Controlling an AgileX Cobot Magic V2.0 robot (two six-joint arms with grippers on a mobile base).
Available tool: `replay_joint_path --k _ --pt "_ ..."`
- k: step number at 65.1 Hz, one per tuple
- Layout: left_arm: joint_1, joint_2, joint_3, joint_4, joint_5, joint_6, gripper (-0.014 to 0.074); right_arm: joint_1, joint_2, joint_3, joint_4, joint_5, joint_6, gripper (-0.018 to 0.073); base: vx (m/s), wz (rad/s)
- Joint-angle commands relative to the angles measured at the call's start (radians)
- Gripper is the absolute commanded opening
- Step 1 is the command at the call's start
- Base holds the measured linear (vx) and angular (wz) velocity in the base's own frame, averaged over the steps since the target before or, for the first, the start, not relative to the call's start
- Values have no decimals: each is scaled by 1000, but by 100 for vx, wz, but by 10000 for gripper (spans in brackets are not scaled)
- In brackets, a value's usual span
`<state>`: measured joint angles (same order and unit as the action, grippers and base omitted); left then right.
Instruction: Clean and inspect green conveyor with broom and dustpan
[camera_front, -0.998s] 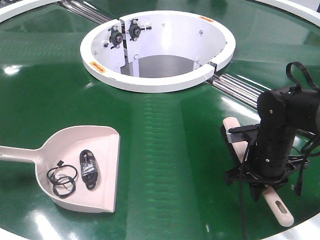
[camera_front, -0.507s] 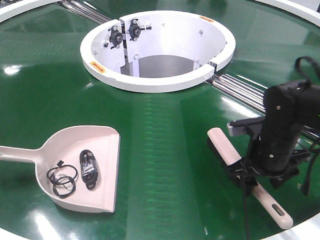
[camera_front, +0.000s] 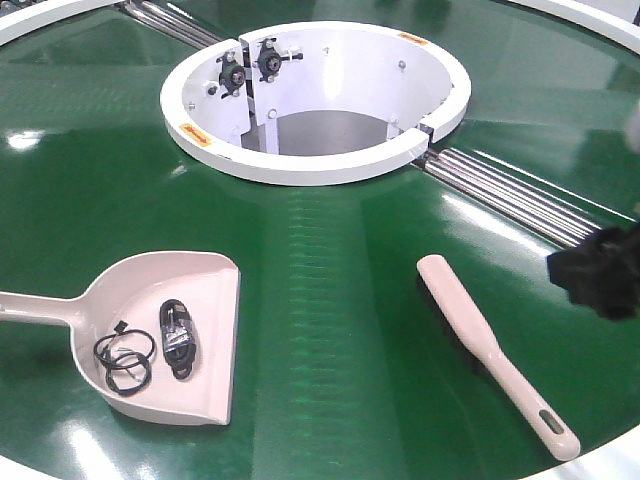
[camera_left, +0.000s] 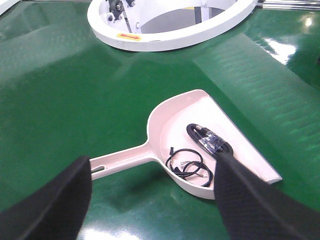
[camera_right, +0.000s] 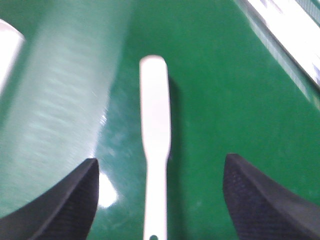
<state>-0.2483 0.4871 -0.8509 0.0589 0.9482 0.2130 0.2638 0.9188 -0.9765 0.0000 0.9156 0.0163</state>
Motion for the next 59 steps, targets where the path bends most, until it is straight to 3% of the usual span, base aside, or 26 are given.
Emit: replay_joint_path --k 1,17,25,40,47,54,59 --pt "-6 8 -16 -4 -83 -10 480 -2 -158 73 36 -164 -68 505 0 0" --pt "-6 8 -15 -5 -80 -8 480 -2 -569 379 72 -402 -174 505 0 0" --pt "-6 7 -15 -9 -97 1 477 -2 -710 500 72 -533 -178 505 0 0" --pt "-6 -101 135 -131 -240 40 443 -2 -783 612 158 -622 -177 505 0 0" --pt "-6 -181 230 -151 -293 44 423 -2 -783 613 168 -631 -177 501 0 0" --pt "-6 -230 287 -154 -307 43 405 -2 -783 613 157 -636 -198 425 0 0" --pt "-6 -244 301 -154 -303 43 368 -3 -783 613 157 -636 -201 291 0 0"
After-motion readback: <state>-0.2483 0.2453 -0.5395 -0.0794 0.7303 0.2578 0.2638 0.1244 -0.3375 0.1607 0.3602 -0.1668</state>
